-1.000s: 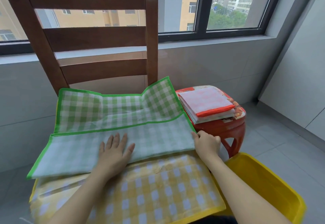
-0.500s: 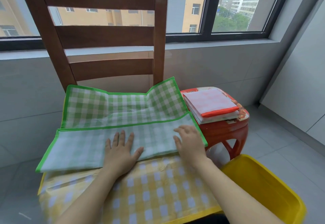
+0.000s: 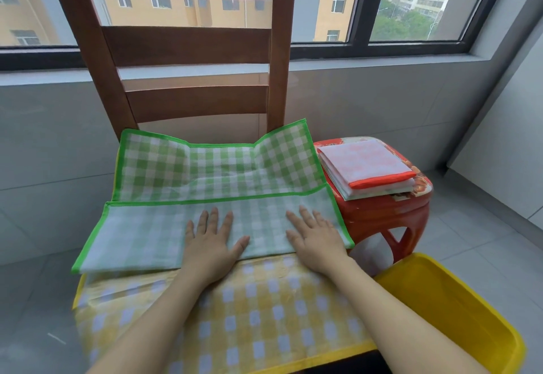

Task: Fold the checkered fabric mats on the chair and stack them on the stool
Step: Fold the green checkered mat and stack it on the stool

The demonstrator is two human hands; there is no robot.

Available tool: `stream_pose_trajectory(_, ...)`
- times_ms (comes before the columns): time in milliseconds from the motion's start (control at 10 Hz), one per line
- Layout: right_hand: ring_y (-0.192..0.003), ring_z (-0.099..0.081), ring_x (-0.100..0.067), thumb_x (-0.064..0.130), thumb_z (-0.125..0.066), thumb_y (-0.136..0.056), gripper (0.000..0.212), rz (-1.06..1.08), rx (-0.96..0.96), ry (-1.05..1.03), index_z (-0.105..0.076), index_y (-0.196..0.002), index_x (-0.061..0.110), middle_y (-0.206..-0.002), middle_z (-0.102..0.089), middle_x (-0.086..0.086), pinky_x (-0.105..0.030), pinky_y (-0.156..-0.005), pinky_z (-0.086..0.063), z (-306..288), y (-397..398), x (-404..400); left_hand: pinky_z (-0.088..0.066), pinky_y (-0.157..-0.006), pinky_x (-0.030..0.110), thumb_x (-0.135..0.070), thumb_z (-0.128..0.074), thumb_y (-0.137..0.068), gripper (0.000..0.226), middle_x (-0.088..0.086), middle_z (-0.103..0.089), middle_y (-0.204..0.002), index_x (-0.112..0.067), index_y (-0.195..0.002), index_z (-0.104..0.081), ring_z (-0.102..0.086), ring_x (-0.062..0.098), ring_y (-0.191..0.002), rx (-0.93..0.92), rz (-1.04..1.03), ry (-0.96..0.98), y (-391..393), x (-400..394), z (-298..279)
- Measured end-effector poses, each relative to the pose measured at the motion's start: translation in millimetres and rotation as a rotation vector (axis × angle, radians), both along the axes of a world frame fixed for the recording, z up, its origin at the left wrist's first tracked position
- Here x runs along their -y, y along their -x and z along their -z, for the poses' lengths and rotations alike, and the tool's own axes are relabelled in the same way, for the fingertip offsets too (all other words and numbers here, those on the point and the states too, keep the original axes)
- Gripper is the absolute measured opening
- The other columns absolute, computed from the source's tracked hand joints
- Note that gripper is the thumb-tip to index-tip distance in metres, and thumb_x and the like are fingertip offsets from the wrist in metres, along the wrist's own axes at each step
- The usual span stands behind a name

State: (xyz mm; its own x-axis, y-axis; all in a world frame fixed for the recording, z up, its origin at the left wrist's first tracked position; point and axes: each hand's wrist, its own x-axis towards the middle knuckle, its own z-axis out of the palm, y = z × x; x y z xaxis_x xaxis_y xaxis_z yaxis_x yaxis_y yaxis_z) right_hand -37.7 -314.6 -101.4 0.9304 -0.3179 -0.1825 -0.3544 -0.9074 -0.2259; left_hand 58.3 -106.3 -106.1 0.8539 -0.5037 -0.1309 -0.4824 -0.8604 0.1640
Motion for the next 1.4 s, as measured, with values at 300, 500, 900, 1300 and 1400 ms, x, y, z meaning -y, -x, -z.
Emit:
stream_pose_trajectory(300, -0.147, 0.004, -0.018, 0.038, -0.011, -0.099, 0.054, -0.152, 0.091, 0.088, -0.010, -0.150, 0.022, -0.159, -0.001, -0.001, -0.036, -0.117, 0.007, -6.7, -25.3, -41.8, 0.011, -0.117, 0.048, -0.057, -0.014, -0.095, 0.066, 0.005, 0.012, -0.159, -0.027, -0.151, 0.003, 0.014, 0.022, -0.146, -0.022, -0.036, -0.001, 2.2, 12.8, -2.3)
stream_pose_trajectory(500, -0.146, 0.006, -0.012, 0.039, -0.017, -0.100, 0.051, -0.181, 0.050, 0.035, -0.006, -0.150, 0.030, -0.159, 0.001, 0.006, -0.034, -0.117, 0.007, 2.4, -39.7, -62.3, 0.008, -0.118, 0.044, -0.046, -0.017, -0.099, 0.056, 0.000, 0.007, -0.160, -0.031, -0.151, -0.002, 0.010, 0.017, -0.147, -0.021, -0.007, 0.041, -3.6, -6.1, -3.2)
stream_pose_trajectory(900, -0.146, -0.005, -0.016, 0.034, -0.026, -0.098, 0.052, -0.120, 0.052, 0.029, -0.018, -0.148, 0.027, -0.158, -0.011, 0.003, -0.035, -0.118, -0.001, -8.1, -43.4, -71.7, 0.008, -0.118, 0.047, -0.055, -0.016, -0.096, 0.057, -0.003, 0.007, -0.160, -0.038, -0.149, -0.002, 0.010, 0.018, -0.147, -0.002, -0.068, 0.017, -27.8, -88.8, -3.6)
stream_pose_trajectory(1300, -0.128, -0.027, -0.021, 0.044, -0.032, -0.094, 0.042, -0.146, 0.235, 0.006, -0.035, -0.135, 0.033, -0.137, -0.035, 0.003, -0.037, -0.105, -0.017, -2.1, -74.4, -102.6, -0.029, -0.095, 0.037, -0.027, -0.037, -0.096, 0.034, 0.005, -0.056, -0.126, -0.016, -0.118, -0.061, -0.050, 0.025, -0.113, 0.201, -0.097, 0.162, -118.9, -24.5, -44.2)
stream_pose_trajectory(1400, -0.126, -0.029, -0.020, 0.047, -0.024, -0.089, 0.047, -0.159, 0.283, 0.006, -0.036, -0.133, 0.033, -0.133, -0.036, 0.005, -0.035, -0.104, -0.016, 3.7, -75.2, -100.8, -0.024, -0.104, 0.039, -0.020, -0.033, -0.098, 0.037, 0.006, -0.047, -0.139, -0.012, -0.128, -0.053, -0.041, 0.025, -0.126, 0.239, -0.095, 0.196, -157.8, -12.0, -47.3)
